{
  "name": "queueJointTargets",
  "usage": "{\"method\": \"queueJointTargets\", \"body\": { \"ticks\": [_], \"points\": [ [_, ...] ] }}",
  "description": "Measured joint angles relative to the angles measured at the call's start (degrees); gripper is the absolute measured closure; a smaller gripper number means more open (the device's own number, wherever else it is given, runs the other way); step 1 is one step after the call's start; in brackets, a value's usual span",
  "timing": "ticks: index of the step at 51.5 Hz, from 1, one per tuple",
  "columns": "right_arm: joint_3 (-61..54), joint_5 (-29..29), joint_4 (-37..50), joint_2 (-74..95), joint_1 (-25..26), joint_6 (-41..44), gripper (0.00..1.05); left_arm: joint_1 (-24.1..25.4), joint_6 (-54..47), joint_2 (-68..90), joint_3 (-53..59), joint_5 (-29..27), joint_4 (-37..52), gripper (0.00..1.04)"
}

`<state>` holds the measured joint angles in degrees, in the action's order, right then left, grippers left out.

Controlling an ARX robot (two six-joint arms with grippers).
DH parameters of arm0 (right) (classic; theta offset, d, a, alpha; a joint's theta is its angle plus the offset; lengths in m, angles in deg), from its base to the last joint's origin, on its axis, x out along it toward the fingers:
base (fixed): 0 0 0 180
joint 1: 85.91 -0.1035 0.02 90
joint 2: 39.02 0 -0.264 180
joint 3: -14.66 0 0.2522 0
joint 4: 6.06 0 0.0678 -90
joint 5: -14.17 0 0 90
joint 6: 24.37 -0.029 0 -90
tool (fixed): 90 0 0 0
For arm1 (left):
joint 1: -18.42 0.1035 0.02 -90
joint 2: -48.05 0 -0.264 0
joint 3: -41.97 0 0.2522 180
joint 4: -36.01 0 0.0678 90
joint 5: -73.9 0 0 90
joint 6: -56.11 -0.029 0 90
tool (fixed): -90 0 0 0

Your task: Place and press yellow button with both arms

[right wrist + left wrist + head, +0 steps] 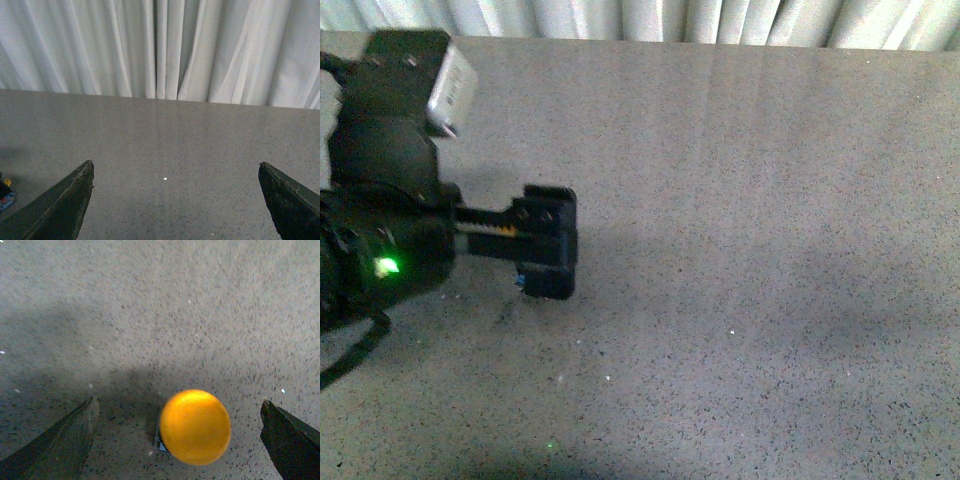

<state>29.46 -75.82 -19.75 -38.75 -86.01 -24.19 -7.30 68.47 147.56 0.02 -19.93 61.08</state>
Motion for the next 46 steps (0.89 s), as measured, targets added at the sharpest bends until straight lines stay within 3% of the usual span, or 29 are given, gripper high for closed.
{"method": "queueJointTargets", "body": {
  "ticks": [14,16,18,21,25,27,32,38,46],
  "points": [
    [0.00,-0.02,0.00,0.00,0.00,0.00,0.09,16.06,-1.14,-22.08,0.04,9.55,-10.86,0.09],
    [0.00,0.00,0.00,0.00,0.00,0.00,0.09,17.73,-2.60,-23.56,0.72,8.55,-9.40,0.11],
    [0.00,-0.04,0.00,0.00,0.00,-0.02,0.09,18.32,-5.68,-23.65,3.87,1.84,1.44,0.20],
    [0.00,-0.02,0.00,0.00,0.00,-0.02,0.09,19.12,-8.66,-24.28,8.85,-2.03,12.83,0.33],
    [8.63,9.35,-18.93,13.07,3.50,-5.18,0.09,19.96,-10.43,-27.91,12.83,-1.88,16.72,0.50],
    [13.38,9.46,-24.17,22.93,4.33,-5.75,0.09,20.24,-10.95,-30.16,14.45,-1.22,16.68,0.60],
    [19.32,8.07,-17.40,38.32,2.95,-5.22,0.09,21.05,-11.37,-33.68,17.20,-0.55,15.52,0.77],
    [27.02,6.40,-4.33,56.65,-3.76,-1.66,0.09,24.55,-11.56,-39.80,20.65,3.52,12.61,1.04],
    [36.83,5.55,4.24,74.20,-13.00,6.23,0.09,25.53,-11.74,-43.10,24.76,3.85,13.25,1.03]
  ]
}}
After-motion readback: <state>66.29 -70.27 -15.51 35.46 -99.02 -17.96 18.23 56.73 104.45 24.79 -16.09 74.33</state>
